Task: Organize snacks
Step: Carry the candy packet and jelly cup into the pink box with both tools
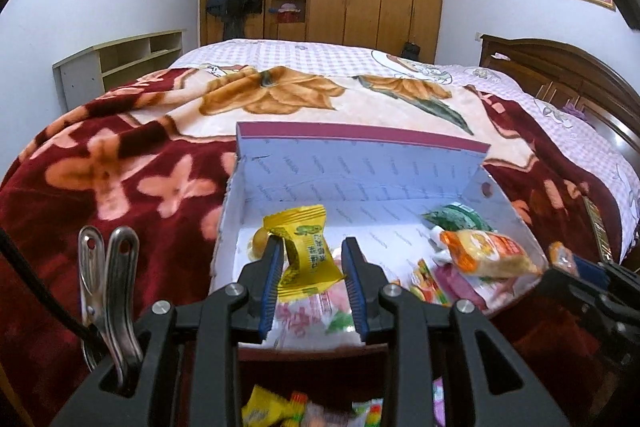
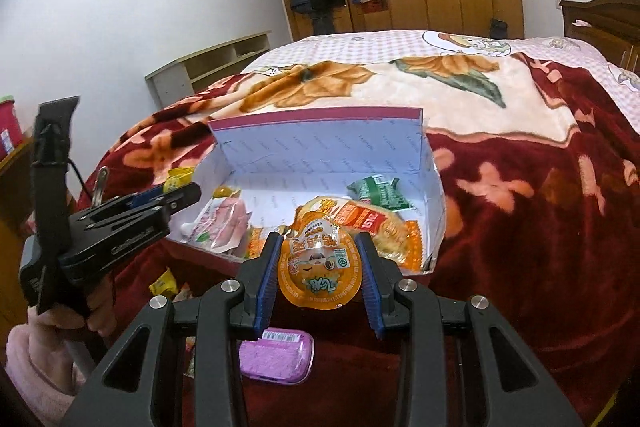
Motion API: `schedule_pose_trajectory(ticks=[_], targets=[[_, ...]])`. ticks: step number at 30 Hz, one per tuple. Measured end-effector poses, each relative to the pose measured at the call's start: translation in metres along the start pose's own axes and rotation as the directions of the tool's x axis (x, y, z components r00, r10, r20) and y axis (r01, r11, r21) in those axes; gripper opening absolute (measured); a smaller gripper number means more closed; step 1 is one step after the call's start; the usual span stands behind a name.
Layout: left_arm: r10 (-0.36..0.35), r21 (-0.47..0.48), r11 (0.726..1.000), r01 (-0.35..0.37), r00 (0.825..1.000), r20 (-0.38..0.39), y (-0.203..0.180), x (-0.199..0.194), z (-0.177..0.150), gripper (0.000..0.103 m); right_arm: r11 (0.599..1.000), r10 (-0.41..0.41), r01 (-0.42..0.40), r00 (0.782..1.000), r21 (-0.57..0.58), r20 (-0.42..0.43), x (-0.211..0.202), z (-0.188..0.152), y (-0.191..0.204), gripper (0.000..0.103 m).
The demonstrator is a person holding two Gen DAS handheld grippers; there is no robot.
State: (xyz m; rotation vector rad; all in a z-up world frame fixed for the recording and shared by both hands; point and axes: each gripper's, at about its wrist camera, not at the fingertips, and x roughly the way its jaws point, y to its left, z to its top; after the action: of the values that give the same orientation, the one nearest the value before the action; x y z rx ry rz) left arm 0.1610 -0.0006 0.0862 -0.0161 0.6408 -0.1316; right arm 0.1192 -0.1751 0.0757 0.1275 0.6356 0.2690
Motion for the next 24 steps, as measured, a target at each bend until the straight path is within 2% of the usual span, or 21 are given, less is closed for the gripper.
schedule_pose_trajectory(ticks=[18,24], targets=[[0.009,0.01,1.0,-0.008,0.998,-0.067,-0.001,0.042,-0.002,0.032,0.999,-0.039,0.039,0.999,0.001,0.01,0.01,0.015,-0.009,0.038],[0.011,0.009,1.0,-0.011,0.997,-0.074,-0.001,0.044,-0.005,0.044,0.998,-0.059,0.059,0.998,-0.001,0.015,0.015,0.022,-0.013,0.038]])
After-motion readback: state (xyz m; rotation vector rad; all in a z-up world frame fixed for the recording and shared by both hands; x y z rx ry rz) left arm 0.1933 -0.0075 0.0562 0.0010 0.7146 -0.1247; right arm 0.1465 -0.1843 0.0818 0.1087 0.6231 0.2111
